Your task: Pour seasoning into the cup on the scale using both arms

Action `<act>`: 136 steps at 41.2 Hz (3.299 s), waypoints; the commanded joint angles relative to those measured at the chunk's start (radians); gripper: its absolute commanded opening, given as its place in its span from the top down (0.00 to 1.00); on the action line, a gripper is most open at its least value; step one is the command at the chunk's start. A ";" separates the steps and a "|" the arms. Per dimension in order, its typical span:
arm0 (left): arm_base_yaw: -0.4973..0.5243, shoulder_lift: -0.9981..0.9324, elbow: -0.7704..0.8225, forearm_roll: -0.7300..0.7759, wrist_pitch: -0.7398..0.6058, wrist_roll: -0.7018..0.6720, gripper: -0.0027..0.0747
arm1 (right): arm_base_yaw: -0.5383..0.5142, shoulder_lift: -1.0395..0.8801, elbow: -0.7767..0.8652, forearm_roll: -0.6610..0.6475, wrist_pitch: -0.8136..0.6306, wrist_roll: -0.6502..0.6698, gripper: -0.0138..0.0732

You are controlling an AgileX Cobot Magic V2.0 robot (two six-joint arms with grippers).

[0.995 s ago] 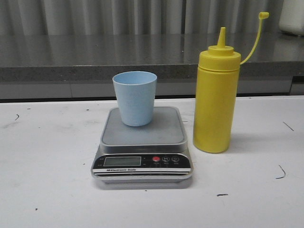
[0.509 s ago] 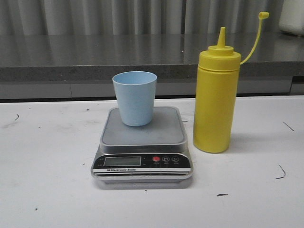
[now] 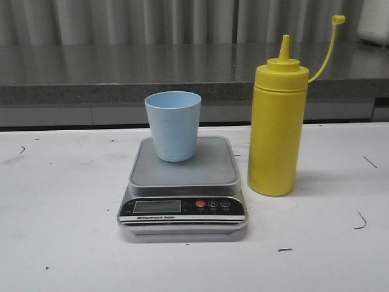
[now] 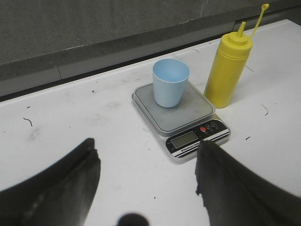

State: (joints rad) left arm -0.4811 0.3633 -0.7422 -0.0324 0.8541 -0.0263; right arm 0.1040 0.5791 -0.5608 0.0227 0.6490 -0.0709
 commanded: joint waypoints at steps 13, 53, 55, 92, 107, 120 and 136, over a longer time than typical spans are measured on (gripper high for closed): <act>0.003 0.010 -0.025 -0.011 -0.075 0.002 0.40 | 0.207 0.215 -0.026 0.079 -0.260 -0.046 0.15; 0.003 0.010 -0.025 -0.011 -0.075 0.002 0.40 | 0.374 1.052 0.194 0.137 -1.762 -0.009 0.15; 0.003 0.010 -0.025 -0.011 -0.075 0.002 0.40 | 0.374 1.086 0.193 0.137 -1.819 -0.009 0.15; 0.003 0.010 -0.025 -0.011 -0.075 0.002 0.40 | 0.373 1.295 -0.007 0.187 -1.909 0.035 0.46; 0.003 0.010 -0.025 -0.011 -0.075 0.002 0.40 | 0.357 1.023 -0.023 0.188 -1.592 -0.069 0.46; 0.003 0.010 -0.025 -0.011 -0.075 0.002 0.40 | 0.326 0.797 -0.281 0.187 -0.799 -0.334 0.46; 0.003 0.010 -0.025 -0.011 -0.075 0.002 0.40 | 0.351 0.918 -0.675 -0.007 -0.208 -0.433 0.46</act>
State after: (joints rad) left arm -0.4811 0.3633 -0.7422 -0.0324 0.8541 -0.0263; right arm 0.4437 1.4934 -1.1448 0.1039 0.4232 -0.4850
